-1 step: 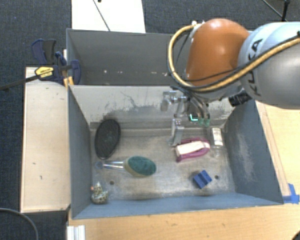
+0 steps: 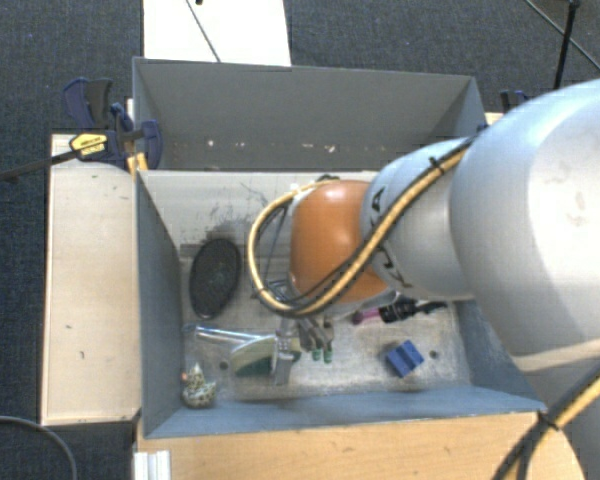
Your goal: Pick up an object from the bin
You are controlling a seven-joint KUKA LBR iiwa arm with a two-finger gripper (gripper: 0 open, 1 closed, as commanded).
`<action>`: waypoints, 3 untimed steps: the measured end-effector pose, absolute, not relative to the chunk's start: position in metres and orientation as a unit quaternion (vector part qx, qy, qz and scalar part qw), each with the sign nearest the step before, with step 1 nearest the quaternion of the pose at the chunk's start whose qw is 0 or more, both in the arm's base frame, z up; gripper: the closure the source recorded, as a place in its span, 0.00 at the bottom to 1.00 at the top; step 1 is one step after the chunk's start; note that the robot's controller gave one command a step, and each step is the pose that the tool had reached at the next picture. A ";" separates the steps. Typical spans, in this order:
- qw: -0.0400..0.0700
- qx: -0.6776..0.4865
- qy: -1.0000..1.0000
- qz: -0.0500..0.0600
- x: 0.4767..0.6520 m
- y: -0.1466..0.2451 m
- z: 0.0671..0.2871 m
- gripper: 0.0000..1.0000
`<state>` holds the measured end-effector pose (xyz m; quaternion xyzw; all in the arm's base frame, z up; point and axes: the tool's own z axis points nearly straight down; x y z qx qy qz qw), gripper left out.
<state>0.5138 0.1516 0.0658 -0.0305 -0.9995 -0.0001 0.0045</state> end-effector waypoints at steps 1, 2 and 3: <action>0.000 -0.034 -0.999 -0.001 0.518 0.149 0.070 1.00; -0.005 -0.028 -1.000 -0.002 0.524 0.164 0.190 1.00; -0.006 -0.025 -1.000 -0.002 0.526 0.158 0.359 1.00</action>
Offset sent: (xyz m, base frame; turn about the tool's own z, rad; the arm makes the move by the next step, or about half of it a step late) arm 0.0000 0.0000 0.0000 0.0000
